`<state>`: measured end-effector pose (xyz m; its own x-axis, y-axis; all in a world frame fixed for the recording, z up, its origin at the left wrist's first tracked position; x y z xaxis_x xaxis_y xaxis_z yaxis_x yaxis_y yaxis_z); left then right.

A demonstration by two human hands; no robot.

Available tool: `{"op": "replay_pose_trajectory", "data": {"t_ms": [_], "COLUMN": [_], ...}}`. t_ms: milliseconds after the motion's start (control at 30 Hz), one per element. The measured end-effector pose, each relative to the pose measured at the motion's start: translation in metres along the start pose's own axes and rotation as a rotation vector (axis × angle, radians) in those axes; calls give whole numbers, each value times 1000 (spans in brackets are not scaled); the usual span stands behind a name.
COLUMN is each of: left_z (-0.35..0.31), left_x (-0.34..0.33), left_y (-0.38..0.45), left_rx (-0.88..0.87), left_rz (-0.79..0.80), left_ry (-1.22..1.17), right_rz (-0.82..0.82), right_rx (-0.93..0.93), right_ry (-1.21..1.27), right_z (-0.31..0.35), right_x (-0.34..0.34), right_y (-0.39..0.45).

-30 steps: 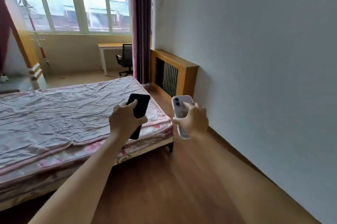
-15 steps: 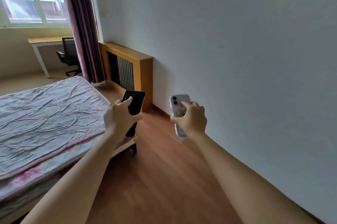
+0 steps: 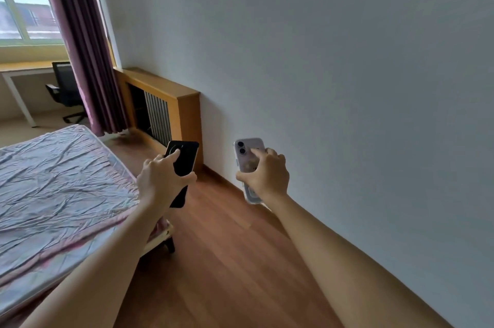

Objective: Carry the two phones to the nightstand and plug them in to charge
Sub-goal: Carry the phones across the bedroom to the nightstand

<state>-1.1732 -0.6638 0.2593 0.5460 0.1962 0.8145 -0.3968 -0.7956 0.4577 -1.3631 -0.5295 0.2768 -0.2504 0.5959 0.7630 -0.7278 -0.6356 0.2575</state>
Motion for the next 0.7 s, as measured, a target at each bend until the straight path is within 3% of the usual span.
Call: {"op": "replay_pose_trajectory", "data": {"t_ms": [333,700], "left_z": [-48,-101], "left_x": [-54,-121], "left_y": [81,161], "left_rx": [17,178], "left_rz": [-83,-167], "left_ry": [63,107], "right_rz": [35,101], "right_rx": [97,301], "right_ry": [53,69], "right_z": [-37,-58], "right_x": [-6,-31], "right_y": [120,279]}}
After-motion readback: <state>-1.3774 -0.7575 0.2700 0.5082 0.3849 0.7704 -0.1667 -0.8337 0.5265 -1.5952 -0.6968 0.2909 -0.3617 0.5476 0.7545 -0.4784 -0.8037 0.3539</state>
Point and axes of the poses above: each hand's wrist, its own y-axis towards the middle knuckle, its own x-axis out of the back of the hand, z = x × y, the point moved 3 cm from there along y, towards the middle knuckle, and after that the axes turned 8 degrees about -x, right-handed, at the moved point
